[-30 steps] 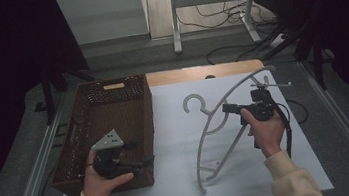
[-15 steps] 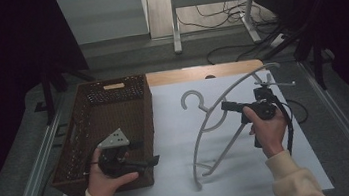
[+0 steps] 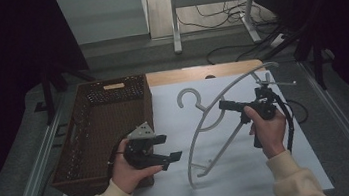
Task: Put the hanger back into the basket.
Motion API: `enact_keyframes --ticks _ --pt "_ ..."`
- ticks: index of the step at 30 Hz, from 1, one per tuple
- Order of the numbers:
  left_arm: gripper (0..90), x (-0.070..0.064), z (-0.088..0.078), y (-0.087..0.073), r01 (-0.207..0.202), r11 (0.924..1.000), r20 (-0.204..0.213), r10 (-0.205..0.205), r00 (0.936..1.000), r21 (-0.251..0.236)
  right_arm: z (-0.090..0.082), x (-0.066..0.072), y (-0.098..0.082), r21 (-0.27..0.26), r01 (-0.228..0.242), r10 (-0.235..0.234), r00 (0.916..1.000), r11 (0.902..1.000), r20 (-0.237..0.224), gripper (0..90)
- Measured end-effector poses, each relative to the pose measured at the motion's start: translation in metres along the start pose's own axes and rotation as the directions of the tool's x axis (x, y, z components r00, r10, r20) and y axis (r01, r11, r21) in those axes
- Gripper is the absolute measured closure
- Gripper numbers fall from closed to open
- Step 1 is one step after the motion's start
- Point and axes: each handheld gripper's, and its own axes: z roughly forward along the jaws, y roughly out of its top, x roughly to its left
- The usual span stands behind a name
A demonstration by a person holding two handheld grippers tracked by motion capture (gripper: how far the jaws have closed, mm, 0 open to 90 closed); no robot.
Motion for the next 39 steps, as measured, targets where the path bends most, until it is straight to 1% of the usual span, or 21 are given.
enact_keyframes --ticks 1,4,5,7,10,11,12,15,17,18,21,23,24,25,26,29,30,35,36,37,39 --pt "22.3 0.000 0.000 0.000 0.000 1.0000 0.000 0.000 1.0000 0.000 0.000 0.000 0.000 0.000 0.000 0.000 1.0000 1.0000 0.000 84.7" --pt "23.6 0.001 0.010 0.006 0.010 0.9999 0.024 -0.010 0.9997 -0.001 0.001 -0.001 -0.001 0.002 -0.002 0.002 0.9998 1.0000 -0.020 84.7" --pt "25.3 0.001 0.018 0.009 0.017 0.9999 0.036 -0.017 0.9992 0.002 0.001 -0.001 -0.001 0.007 0.000 0.001 0.9996 1.0000 -0.027 84.7" --pt "27.3 0.002 0.022 0.011 0.019 0.9998 0.045 -0.019 0.9988 0.002 0.002 -0.001 -0.002 0.007 -0.003 0.003 0.9995 1.0000 -0.031 84.8" --pt "32.7 0.005 0.038 0.018 0.029 0.9995 0.069 -0.030 0.9972 0.014 0.003 -0.001 -0.003 0.007 -0.007 0.008 0.9988 0.9999 -0.048 84.7" --pt "34.4 0.005 0.038 0.018 0.029 0.9995 0.069 -0.030 0.9972 0.014 0.003 -0.001 -0.003 0.007 -0.007 0.008 0.9988 0.9999 -0.048 84.7" --pt "35.9 0.005 0.046 0.020 0.027 0.9994 0.064 -0.028 0.9975 0.024 0.003 -0.001 -0.003 0.008 -0.012 0.012 0.9983 0.9999 -0.057 84.7" --pt "44.1 0.005 0.053 0.024 0.023 0.9993 0.060 -0.025 0.9979 0.028 0.005 0.001 -0.005 0.012 -0.014 0.015 0.9975 0.9998 -0.069 84.7" --pt "52.8 0.004 0.054 0.024 0.031 0.9991 0.066 -0.033 0.9973 0.029 0.006 0.002 -0.005 0.011 -0.015 0.016 0.9973 0.9998 -0.072 84.7" --pt "56.1 0.001 0.057 0.026 0.014 0.9991 0.064 -0.017 0.9978 0.040 0.007 0.004 -0.006 0.017 -0.016 0.017 0.9965 0.9997 -0.082 84.7" --pt "67.8 0.000 0.058 0.027 0.024 0.9990 0.068 -0.026 0.9973 0.038 0.008 0.005 -0.006 0.017 -0.020 0.021 0.9948 0.9997 -0.100 84.6" --pt "70.1 -0.001 0.058 0.027 0.034 0.9988 0.070 -0.037 0.9968 0.036 0.009 0.007 -0.007 0.021 -0.017 0.019 0.9937 0.9996 -0.111 84.6" --pt "76.2 -0.001 0.058 0.028 0.040 0.9987 0.078 -0.042 0.9960 0.032 0.011 0.009 -0.007 0.029 -0.008 0.012 0.9941 0.9995 -0.107 84.5" --pt "76.2 -0.002 0.057 0.028 0.049 0.9985 0.086 -0.051 0.9949 0.022 0.011 0.009 -0.007 0.029 -0.008 0.012 0.9941 0.9995 -0.107 84.5" --pt "78.7 -0.003 0.055 0.028 0.057 0.9980 0.083 -0.059 0.9948 0.028 0.012 0.010 -0.009 0.036 0.005 -0.002 0.9948 0.9994 -0.101 84.4" --pt "79.8 -0.004 0.053 0.028 0.069 0.9973 0.081 -0.071 0.9942 0.025 0.012 0.010 -0.009 0.036 -0.001 0.005 0.9938 0.9994 -0.111 84.1" --pt "80.3 -0.004 0.051 0.028 0.060 0.9981 0.066 -0.061 0.9959 0.015 0.012 0.009 -0.008 0.040 0.003 0.002 0.9936 0.9992 -0.113 83.4" --pt "80.2 -0.006 0.047 0.027 0.045 0.9990 0.051 -0.045 0.9977 -0.003 0.012 0.007 -0.009 0.052 0.007 -0.001 0.9935 0.9986 -0.114 81.3" --pt "80.2 -0.006 0.046 0.027 0.046 0.9989 0.045 -0.045 0.9980 -0.008 0.012 0.006 -0.009 0.056 0.012 -0.006 0.9931 0.9984 -0.117 76.3" --pt "80.2 -0.006 0.045 0.026 0.048 0.9988 0.040 -0.047 0.9981 -0.015 0.012 0.006 -0.009 0.056 0.012 -0.006 0.9931 0.9984 -0.117 76.3" --pt "80.2 -0.005 0.041 0.025 0.054 0.9979 0.033 -0.053 0.9980 -0.034 0.012 0.004 -0.009 0.058 0.026 -0.018 0.9924 0.9980 -0.122 66.0"
